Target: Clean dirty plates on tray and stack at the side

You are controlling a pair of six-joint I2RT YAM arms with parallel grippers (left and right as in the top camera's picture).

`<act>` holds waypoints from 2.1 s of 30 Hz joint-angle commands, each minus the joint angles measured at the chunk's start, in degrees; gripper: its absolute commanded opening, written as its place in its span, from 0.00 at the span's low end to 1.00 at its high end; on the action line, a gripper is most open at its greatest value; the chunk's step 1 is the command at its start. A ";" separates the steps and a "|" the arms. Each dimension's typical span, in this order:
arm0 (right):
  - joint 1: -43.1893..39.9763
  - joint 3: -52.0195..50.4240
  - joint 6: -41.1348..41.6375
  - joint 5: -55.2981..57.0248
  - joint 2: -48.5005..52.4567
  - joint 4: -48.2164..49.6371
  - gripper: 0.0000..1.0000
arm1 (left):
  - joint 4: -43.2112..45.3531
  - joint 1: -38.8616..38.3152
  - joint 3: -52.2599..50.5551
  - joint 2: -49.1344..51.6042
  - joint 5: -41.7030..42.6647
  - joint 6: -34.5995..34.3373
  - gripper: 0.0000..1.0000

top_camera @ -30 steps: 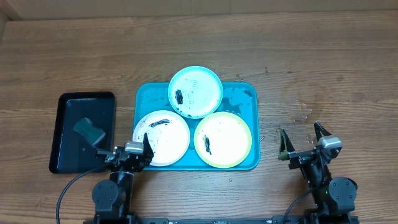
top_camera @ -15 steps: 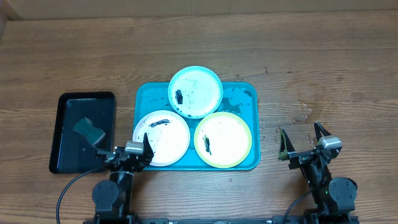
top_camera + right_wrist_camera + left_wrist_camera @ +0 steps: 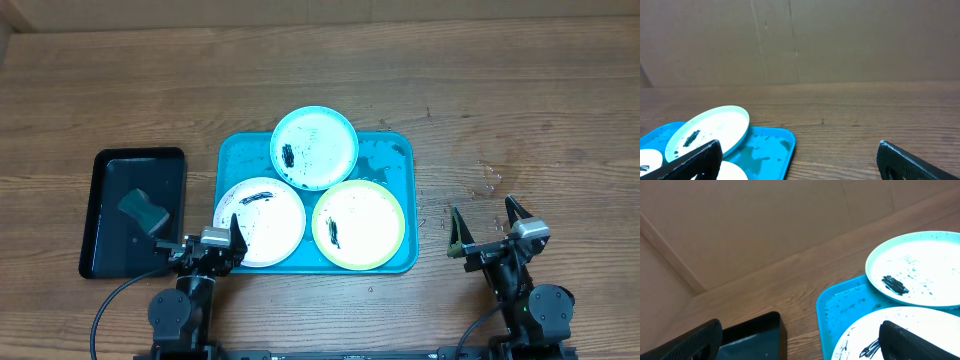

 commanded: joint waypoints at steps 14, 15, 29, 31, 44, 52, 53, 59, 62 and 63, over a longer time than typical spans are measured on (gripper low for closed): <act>0.26 -0.59 3.23 -14.60 -0.57 11.80 1.00 | 26.34 0.33 -0.20 -0.52 43.04 0.66 1.00; 0.26 -0.59 3.15 -14.49 -0.57 15.34 1.00 | 31.67 0.33 -0.13 -0.52 39.06 0.63 1.00; 0.15 15.96 -2.67 -1.27 3.48 13.27 1.00 | -8.00 0.37 38.42 20.61 -0.52 6.08 1.00; 0.15 23.23 -3.26 -0.94 7.72 3.43 1.00 | -19.37 0.37 47.69 28.79 -0.92 5.95 1.00; 0.22 45.09 1.55 -21.20 40.09 -8.41 1.00 | -46.73 6.03 77.00 65.42 10.36 -10.99 1.00; 0.26 53.94 10.60 -21.35 53.96 -20.00 1.00 | -59.25 17.42 87.30 79.32 17.57 -18.21 1.00; 0.26 57.31 10.60 -21.38 56.24 -24.30 1.00 | -59.84 17.99 87.30 80.37 17.16 -18.67 1.00; 0.28 85.11 7.06 -20.57 73.26 -57.96 1.00 | -59.87 21.81 87.30 87.19 9.68 -27.39 1.00; 0.28 90.53 7.10 -26.32 77.15 -60.46 1.00 | -62.27 22.01 87.30 90.01 10.84 -28.98 1.00; 0.28 90.58 7.13 -28.96 77.44 -59.78 1.00 | -62.66 22.01 87.30 90.84 10.56 -28.98 1.00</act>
